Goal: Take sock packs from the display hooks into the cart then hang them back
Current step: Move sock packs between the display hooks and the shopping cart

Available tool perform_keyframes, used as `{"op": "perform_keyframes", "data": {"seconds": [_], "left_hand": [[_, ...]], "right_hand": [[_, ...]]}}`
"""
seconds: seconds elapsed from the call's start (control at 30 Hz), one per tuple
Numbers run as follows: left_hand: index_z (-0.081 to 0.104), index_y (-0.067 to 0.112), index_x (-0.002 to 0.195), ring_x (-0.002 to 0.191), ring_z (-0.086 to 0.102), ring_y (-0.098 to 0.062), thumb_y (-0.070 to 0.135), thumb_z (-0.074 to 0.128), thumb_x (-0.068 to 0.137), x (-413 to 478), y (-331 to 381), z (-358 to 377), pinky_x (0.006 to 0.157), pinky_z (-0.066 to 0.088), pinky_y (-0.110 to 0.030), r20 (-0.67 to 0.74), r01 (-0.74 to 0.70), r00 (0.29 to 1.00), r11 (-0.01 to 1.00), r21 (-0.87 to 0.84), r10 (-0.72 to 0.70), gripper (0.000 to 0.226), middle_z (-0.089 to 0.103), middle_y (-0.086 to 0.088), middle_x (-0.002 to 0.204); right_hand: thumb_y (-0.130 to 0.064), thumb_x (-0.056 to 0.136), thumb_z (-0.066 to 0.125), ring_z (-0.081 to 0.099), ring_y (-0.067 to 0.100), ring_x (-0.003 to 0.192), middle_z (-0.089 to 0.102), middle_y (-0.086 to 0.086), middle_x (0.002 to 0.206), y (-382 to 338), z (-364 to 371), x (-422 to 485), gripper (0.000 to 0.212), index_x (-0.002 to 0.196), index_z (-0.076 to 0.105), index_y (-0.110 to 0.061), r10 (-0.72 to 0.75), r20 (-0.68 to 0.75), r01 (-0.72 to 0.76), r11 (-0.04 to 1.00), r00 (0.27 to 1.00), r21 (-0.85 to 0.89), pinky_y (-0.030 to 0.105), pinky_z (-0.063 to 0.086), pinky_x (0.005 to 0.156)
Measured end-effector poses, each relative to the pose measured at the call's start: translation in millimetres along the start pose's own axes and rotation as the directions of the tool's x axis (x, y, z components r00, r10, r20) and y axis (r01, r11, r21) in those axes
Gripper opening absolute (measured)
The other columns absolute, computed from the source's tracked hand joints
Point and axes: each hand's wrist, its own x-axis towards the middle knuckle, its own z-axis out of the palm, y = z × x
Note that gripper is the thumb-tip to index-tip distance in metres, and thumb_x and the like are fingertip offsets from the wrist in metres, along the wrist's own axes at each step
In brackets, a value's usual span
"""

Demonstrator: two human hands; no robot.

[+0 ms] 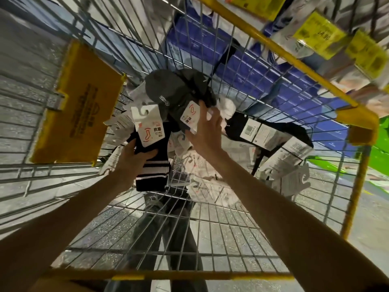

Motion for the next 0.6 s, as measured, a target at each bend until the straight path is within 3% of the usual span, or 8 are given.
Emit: {"op": "perform_keyframes", "data": {"seconds": [0.1, 0.17, 0.23, 0.3, 0.4, 0.47, 0.53, 0.6], "left_hand": [[0.056, 0.015, 0.134, 0.112, 0.063, -0.026, 0.001, 0.07, 0.085, 4.3, 4.7, 1.9, 0.098, 0.05, -0.045, -0.019, -0.022, 1.0, 0.999, 0.027, 0.023, 0.053, 0.067, -0.006, 0.123], [0.053, 0.015, 0.136, 0.115, 0.06, -0.028, -0.001, 0.07, 0.085, 6.5, 8.1, 1.6, 0.099, 0.05, -0.045, 0.029, -0.02, 0.999, 0.997, 0.07, 0.018, 0.055, 0.064, -0.007, 0.127], [0.05, 0.02, 0.136, 0.115, 0.06, -0.028, 0.0, 0.069, 0.086, 5.5, 10.6, 1.0, 0.096, 0.051, -0.046, 0.073, 0.016, 0.997, 0.994, 0.111, -0.024, 0.058, 0.064, -0.006, 0.126], [0.047, 0.024, 0.137, 0.113, 0.061, -0.028, 0.001, 0.067, 0.088, 4.8, 11.3, -2.8, 0.088, 0.054, -0.047, 0.065, 0.068, 0.995, 0.993, 0.093, -0.074, 0.058, 0.064, -0.005, 0.123], [0.041, 0.025, 0.14, 0.101, 0.058, -0.023, -0.001, 0.059, 0.093, 3.6, 17.4, -9.9, 0.066, 0.046, -0.031, -0.011, 0.102, 0.995, 0.995, 0.003, -0.102, 0.057, 0.06, -0.004, 0.117], [0.031, 0.024, 0.144, 0.099, 0.055, -0.02, -0.007, 0.054, 0.092, 6.2, 24.1, -17.2, 0.062, 0.043, -0.03, -0.064, 0.037, 0.997, 0.999, 0.025, -0.035, 0.064, 0.055, -0.004, 0.12], [0.018, 0.017, 0.151, 0.113, 0.05, -0.022, -0.02, 0.049, 0.088, 9.9, 31.0, -23.4, 0.065, 0.047, -0.022, -0.076, -0.118, 0.989, 0.985, 0.124, 0.128, 0.079, 0.048, -0.004, 0.124], [0.006, 0.014, 0.155, 0.124, 0.042, -0.016, -0.027, 0.046, 0.085, 10.7, 40.9, -28.1, 0.071, 0.047, -0.007, -0.029, -0.246, 0.966, 0.944, 0.22, 0.259, 0.09, 0.041, -0.001, 0.133]], "right_hand": [[-0.031, 0.079, 0.077, 0.024, 0.041, 0.137, 0.024, 0.023, 0.148, -6.1, 9.1, 19.0, 0.096, 0.15, 0.015, -0.013, 0.051, 0.036, -0.047, 0.994, 0.998, -0.101, 0.051, 0.027, 0.113], [-0.03, 0.074, 0.08, 0.039, 0.037, 0.129, 0.04, 0.018, 0.138, -6.3, 8.8, 26.2, 0.089, 0.142, 0.026, -0.008, 0.073, 0.0, -0.073, 0.992, 0.997, -0.108, 0.047, 0.033, 0.107], [-0.029, 0.072, 0.082, 0.054, 0.033, 0.116, 0.055, 0.013, 0.126, -4.6, 5.4, 23.2, 0.079, 0.132, 0.036, -0.008, 0.076, 0.006, -0.076, 0.997, 0.997, -0.008, 0.045, 0.043, 0.095], [-0.03, 0.075, 0.081, 0.062, 0.028, 0.107, 0.064, 0.01, 0.119, -3.9, 0.9, 6.4, 0.066, 0.127, 0.046, -0.008, 0.087, 0.116, -0.106, 0.981, 0.989, 0.165, 0.042, 0.051, 0.086], [-0.028, 0.084, 0.075, 0.066, 0.018, 0.1, 0.068, 0.008, 0.116, -3.9, -12.1, -32.5, 0.048, 0.123, 0.057, -0.006, 0.027, 0.214, -0.107, 0.923, 0.976, 0.369, 0.029, 0.055, 0.08], [-0.025, 0.087, 0.071, 0.067, 0.016, 0.097, 0.07, 0.006, 0.112, -1.2, -26.5, -55.4, 0.039, 0.119, 0.061, -0.005, -0.007, 0.244, -0.108, 0.884, 0.97, 0.456, 0.025, 0.056, 0.078], [-0.029, 0.088, 0.07, 0.067, 0.017, 0.093, 0.068, 0.006, 0.109, 4.8, -45.4, -73.7, 0.034, 0.113, 0.064, -0.008, -0.056, 0.292, -0.064, 0.92, 0.955, 0.386, 0.026, 0.057, 0.075], [-0.037, 0.085, 0.069, 0.065, 0.024, 0.099, 0.059, 0.012, 0.124, 7.6, -68.9, -83.2, 0.035, 0.109, 0.065, -0.012, -0.123, 0.41, 0.068, 0.987, 0.904, 0.145, 0.037, 0.058, 0.077]]}}
